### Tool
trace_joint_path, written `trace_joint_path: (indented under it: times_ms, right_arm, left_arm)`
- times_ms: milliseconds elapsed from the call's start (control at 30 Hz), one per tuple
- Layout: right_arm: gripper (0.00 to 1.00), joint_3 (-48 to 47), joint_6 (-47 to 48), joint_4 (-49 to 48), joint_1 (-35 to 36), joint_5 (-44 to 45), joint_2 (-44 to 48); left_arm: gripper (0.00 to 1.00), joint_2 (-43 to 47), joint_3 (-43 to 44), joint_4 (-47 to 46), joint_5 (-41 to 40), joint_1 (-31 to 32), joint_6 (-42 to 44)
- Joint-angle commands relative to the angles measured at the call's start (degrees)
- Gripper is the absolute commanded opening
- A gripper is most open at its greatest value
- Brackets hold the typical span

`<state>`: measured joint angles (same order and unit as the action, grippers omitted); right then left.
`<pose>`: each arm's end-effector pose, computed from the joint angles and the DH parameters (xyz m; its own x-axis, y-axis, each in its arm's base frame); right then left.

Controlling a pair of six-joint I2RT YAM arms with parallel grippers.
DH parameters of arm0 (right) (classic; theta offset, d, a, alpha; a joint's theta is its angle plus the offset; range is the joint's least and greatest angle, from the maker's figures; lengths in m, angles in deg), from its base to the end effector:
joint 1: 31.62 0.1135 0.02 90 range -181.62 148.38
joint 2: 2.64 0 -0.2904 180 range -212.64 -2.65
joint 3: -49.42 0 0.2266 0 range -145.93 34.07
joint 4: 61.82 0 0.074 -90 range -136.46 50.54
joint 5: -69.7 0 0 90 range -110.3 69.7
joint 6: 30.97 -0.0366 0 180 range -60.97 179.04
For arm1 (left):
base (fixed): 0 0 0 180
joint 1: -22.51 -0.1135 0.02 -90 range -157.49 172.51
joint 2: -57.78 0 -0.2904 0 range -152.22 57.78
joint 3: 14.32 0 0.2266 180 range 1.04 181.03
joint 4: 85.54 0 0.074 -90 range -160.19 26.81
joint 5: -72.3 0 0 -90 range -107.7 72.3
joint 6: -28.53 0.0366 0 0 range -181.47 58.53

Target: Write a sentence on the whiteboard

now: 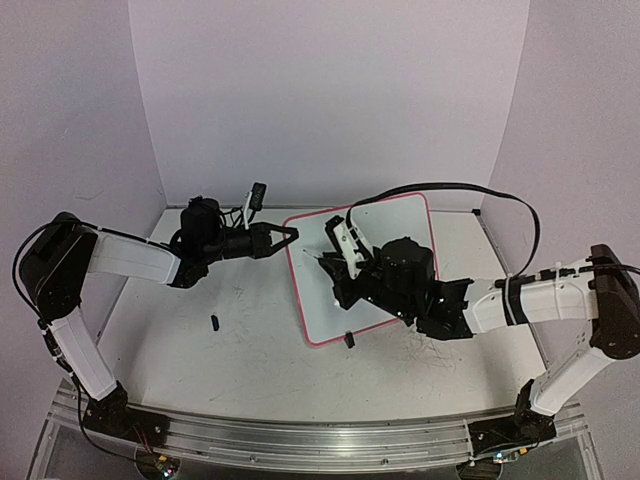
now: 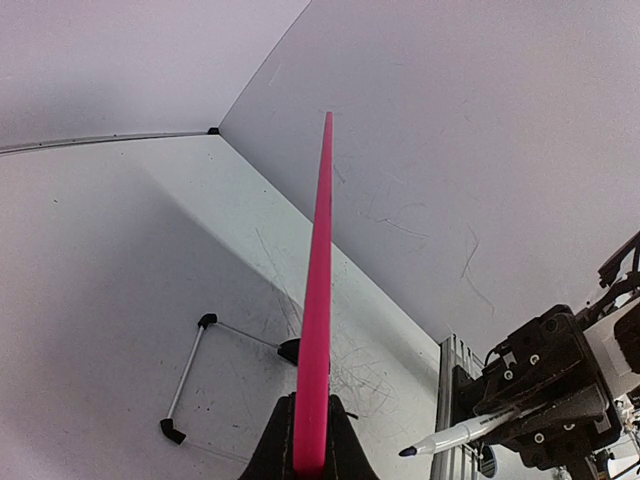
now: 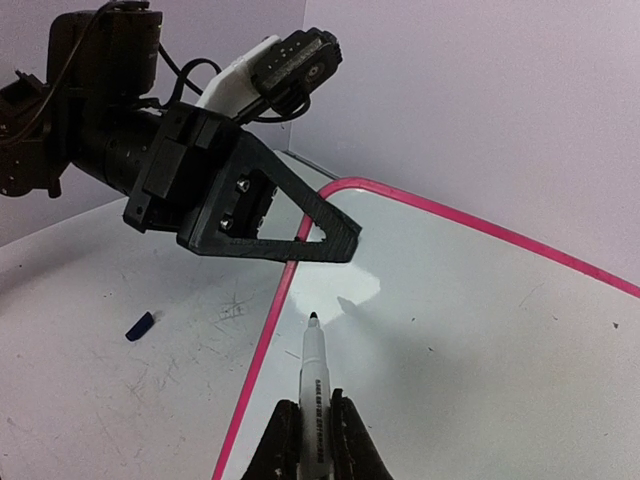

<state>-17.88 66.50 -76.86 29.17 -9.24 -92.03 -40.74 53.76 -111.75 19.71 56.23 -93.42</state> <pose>0.1701 0.2898 0.3052 0.0399 -0.1901 -0.9810 -0.7650 0.6257 -0.1524 0.2881 -0.2190 0.2783 -0.5521 -0.1369 -0.8225 0.7693 0.2969 -0.5658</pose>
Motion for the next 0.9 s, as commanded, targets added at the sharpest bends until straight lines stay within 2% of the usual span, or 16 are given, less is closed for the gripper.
trace_joint_path:
  times_ms: [0, 400, 867]
  right_arm:
    - [0.0, -1.42, -0.13, -1.49, 0.29, 1.38, -1.63]
    - [0.0, -1.94, -0.01, -3.12, 0.3, 5.1, -3.11]
    - [0.0, -2.53, 0.54, -4.58, 0.29, 5.26, -4.36]
  left_arm:
    - [0.0, 0.32, 0.31, 4.66, -0.29, 1.0, 2.1]
    - [0.0, 0.37, 0.24, 4.67, -0.32, 1.09, 2.43]
    - [0.0, 0.42, 0.24, 4.7, -0.21, 1.26, 2.5]
